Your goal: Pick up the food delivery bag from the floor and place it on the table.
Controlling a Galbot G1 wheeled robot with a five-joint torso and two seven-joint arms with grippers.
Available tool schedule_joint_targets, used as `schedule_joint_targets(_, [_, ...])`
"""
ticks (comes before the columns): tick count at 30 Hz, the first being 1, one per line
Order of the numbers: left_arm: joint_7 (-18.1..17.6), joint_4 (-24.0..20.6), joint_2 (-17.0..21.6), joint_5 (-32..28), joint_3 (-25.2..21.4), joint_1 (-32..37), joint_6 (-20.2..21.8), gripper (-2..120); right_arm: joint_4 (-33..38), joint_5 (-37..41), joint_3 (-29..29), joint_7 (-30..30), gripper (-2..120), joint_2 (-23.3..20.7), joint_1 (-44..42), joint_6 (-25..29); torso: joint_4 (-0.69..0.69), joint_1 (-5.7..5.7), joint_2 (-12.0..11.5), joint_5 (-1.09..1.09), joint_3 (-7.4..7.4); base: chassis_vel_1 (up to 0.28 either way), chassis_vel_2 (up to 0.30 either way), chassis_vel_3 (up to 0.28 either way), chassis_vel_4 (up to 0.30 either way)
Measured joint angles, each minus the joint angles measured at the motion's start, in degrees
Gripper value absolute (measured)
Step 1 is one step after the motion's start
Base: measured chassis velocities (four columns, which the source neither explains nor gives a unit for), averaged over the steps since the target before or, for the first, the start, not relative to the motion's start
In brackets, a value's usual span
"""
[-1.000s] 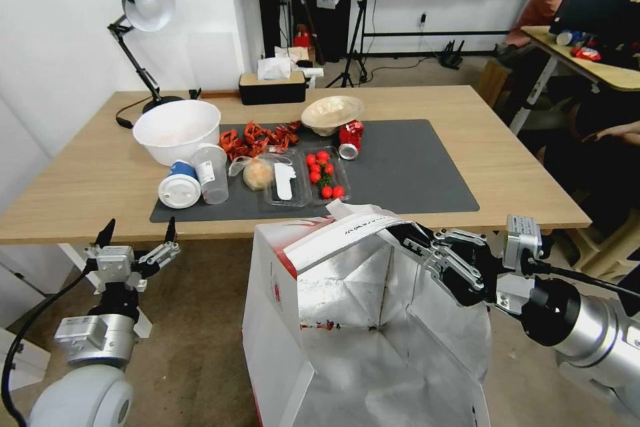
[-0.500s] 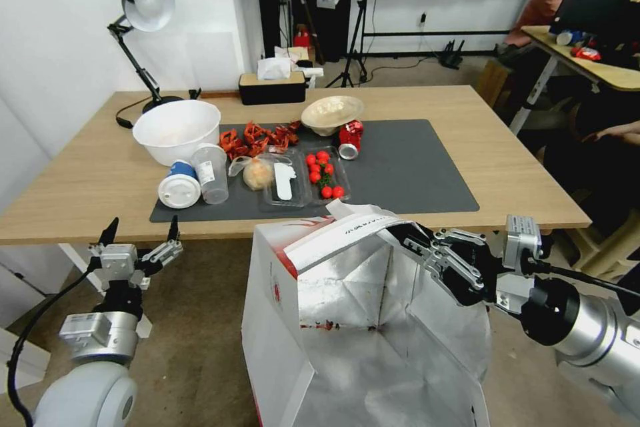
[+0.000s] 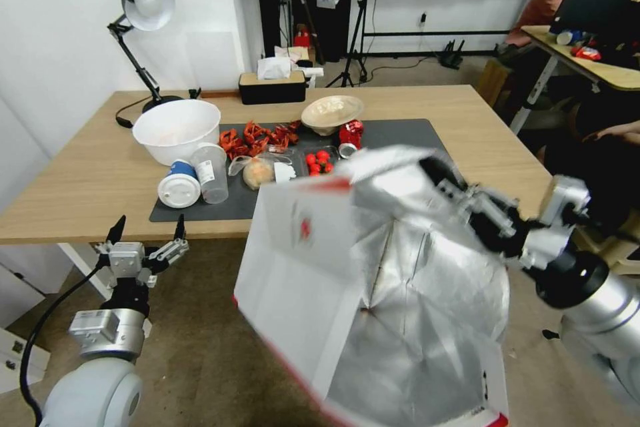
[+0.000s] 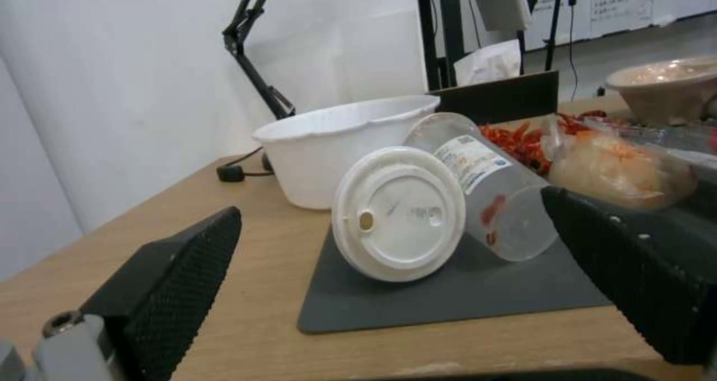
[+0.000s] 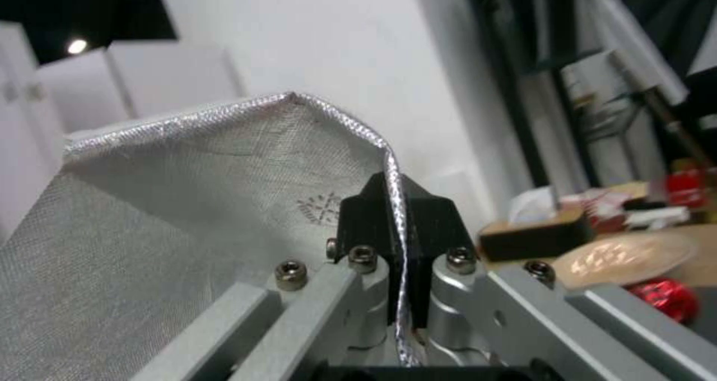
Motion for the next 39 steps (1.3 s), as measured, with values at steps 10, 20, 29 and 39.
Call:
schedule_joint_targets(10, [0.06,0.10,-0.38,0.73,0.94,-0.42,0.09,100,0.02,4.42,-0.26,10.37,0,0.98,9.04,3.29,0.00,-0.03,-0.07,0.00,-0.04,0.000,0.000,0.000,0.000])
schedule_joint_targets(20, [0.25,0.18,-0.30,1.48,1.25,-0.50,0.14,100,-0.05,6.11,-2.86,21.37,0,2.65,16.85,6.77,-0.02,-0.06,-0.13,0.00,-0.07,0.000,0.000,0.000,0.000])
schedule_joint_targets(29, [0.41,0.33,-0.61,2.48,2.00,-0.63,0.16,100,-4.70,6.55,-4.78,27.91,0,5.62,22.58,7.87,-0.01,-0.06,-0.16,0.00,-0.09,0.000,0.000,0.000,0.000])
schedule_joint_targets(39, [0.50,0.34,-0.74,3.17,2.36,-0.55,0.30,100,-7.97,3.21,-7.68,36.91,0,9.30,26.16,8.16,-0.01,-0.07,-0.17,0.00,-0.10,0.000,0.000,0.000,0.000])
